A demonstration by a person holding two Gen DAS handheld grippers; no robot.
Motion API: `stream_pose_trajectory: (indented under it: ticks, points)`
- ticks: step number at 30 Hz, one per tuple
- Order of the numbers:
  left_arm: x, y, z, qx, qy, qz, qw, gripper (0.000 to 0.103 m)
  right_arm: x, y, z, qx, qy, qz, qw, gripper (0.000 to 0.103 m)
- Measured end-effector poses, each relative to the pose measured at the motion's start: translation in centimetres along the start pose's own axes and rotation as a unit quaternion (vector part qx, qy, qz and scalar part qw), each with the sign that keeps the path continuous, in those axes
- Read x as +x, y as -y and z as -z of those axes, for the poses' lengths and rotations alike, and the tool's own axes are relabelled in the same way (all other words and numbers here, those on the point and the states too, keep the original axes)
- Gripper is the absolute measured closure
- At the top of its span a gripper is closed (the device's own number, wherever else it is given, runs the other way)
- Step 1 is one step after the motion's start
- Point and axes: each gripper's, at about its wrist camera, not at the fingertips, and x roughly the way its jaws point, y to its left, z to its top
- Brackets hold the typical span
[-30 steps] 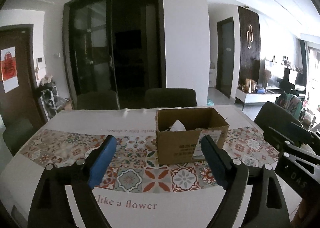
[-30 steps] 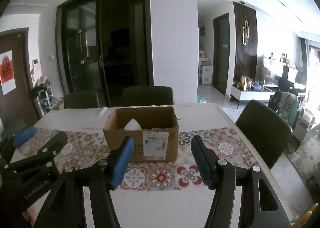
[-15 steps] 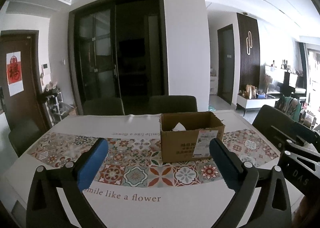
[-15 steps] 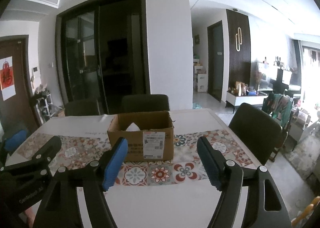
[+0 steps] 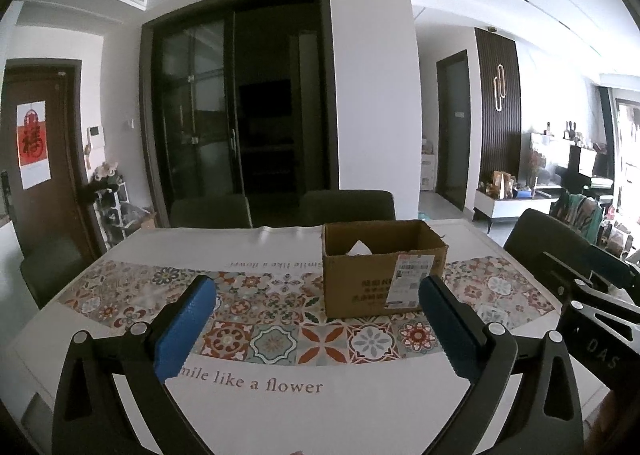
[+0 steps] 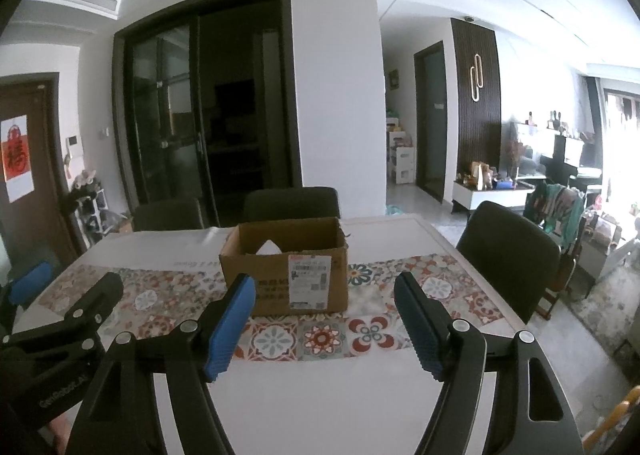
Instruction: Organize soft objects
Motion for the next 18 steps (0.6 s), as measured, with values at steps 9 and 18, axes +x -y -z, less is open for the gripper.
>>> stream_pose_trajectory:
  ticks: [9, 18]
  points:
    - [0.51, -0.11, 0.31, -0.001, -0.007, 0.008, 0.9999, 0.000, -0.19, -0.10, 0.21, 0.000, -0.008, -0.004, 1.000, 0.030]
    - [0.77, -0.13, 0.58, -0.001, -0.012, 0.008, 0.9999, 0.000, 0.01, -0.08, 0.21, 0.001, -0.012, -0.003, 1.000, 0.030]
